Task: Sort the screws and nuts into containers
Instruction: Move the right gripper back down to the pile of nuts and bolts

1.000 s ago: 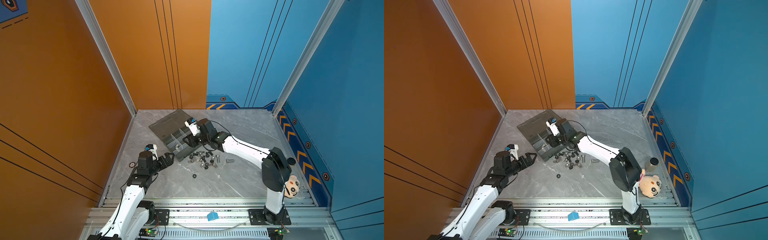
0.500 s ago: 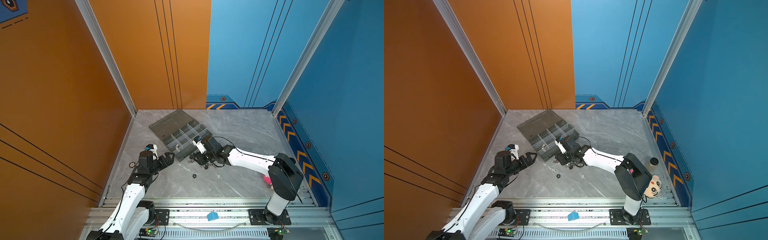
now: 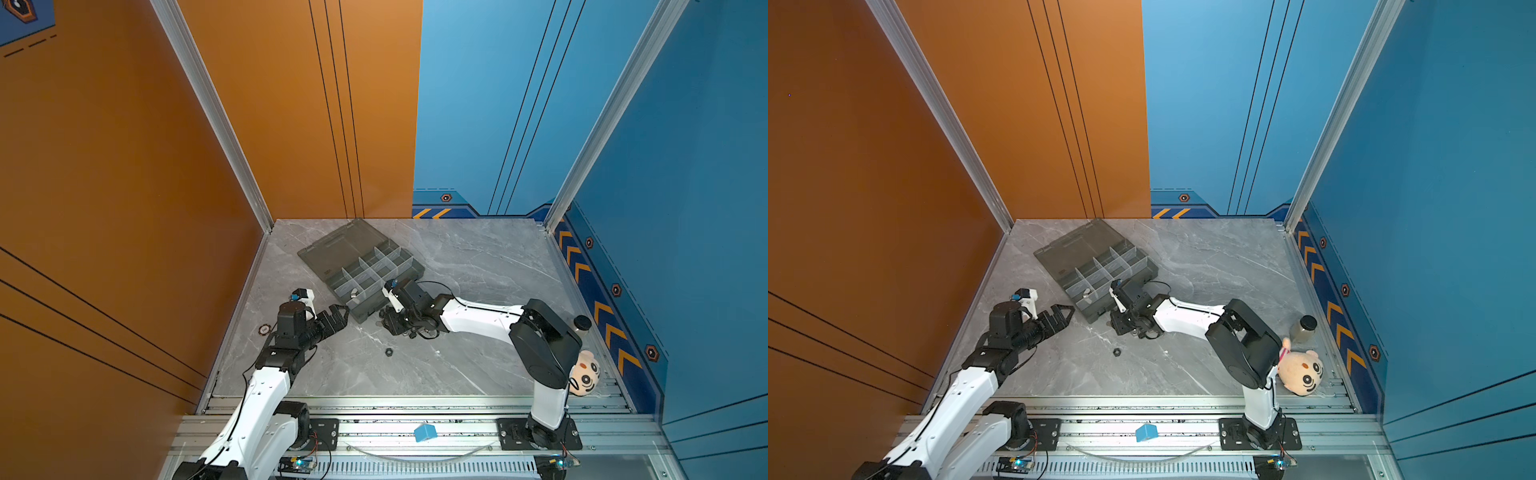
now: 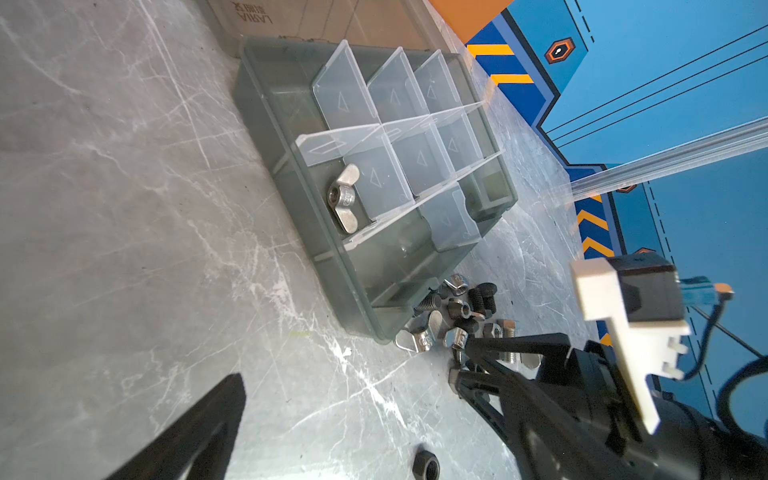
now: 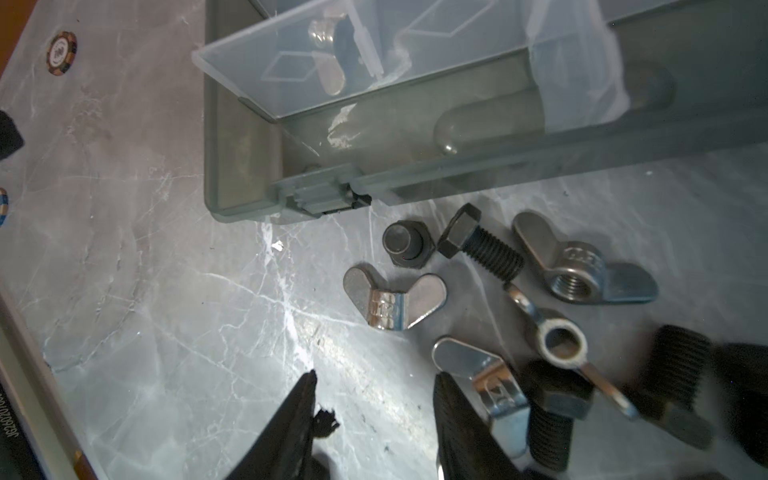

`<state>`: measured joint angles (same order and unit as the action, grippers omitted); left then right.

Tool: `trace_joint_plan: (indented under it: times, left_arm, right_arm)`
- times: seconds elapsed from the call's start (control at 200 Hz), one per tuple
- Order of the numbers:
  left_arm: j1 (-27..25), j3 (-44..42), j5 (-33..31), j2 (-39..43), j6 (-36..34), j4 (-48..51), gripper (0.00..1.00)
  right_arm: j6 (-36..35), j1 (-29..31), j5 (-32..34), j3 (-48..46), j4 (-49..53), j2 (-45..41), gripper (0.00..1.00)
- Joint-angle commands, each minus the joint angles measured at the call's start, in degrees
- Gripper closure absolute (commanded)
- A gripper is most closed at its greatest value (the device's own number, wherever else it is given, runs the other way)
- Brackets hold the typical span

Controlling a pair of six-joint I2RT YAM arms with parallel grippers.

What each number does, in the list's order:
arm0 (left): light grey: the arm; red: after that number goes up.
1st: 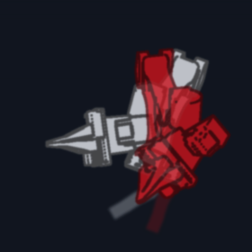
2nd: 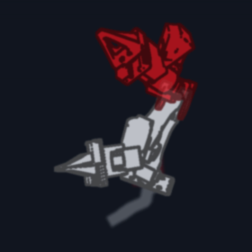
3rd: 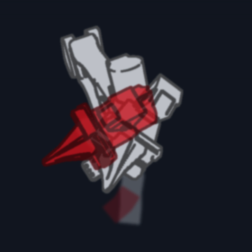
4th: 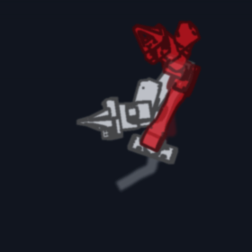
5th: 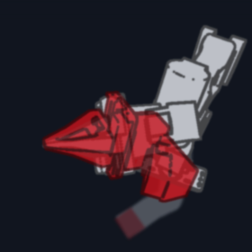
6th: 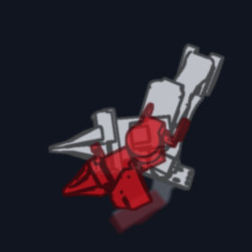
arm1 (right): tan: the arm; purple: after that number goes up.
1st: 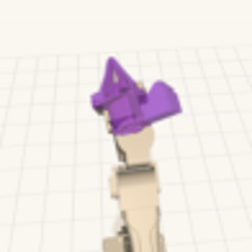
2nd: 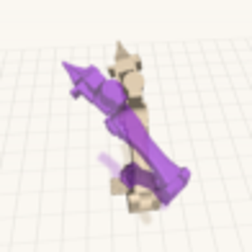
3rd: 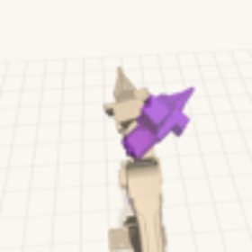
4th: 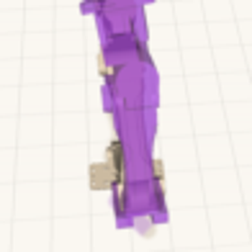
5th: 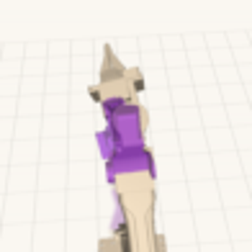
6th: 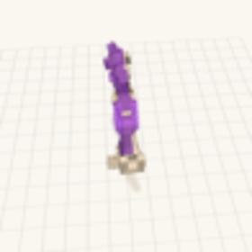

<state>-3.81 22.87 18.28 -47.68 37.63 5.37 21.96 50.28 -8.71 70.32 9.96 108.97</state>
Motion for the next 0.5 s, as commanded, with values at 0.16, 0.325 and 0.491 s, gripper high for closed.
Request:
trace_joint_plan:
  times: [0.16, 0.325, 0.491]
  left_arm:
    - [-0.19, -0.25, 0.97, 0.03, 0.36, 0.27, 0.02]
    - [-0.19, -0.22, 0.79, 0.00, 0.29, 0.29, 0.02]
    - [-0.14, -0.14, 0.65, -0.22, 0.08, 0.26, 0.02]
  right_arm:
    - [2.39, 0.30, 0.14, 3.85, -1.27, 2.96, 0.50]
    - [3.05, -0.11, 0.37, 4.96, -0.49, 4.71, 0.49]
    - [3.72, -0.68, 0.34, 5.34, -0.86, 5.88, 0.48]
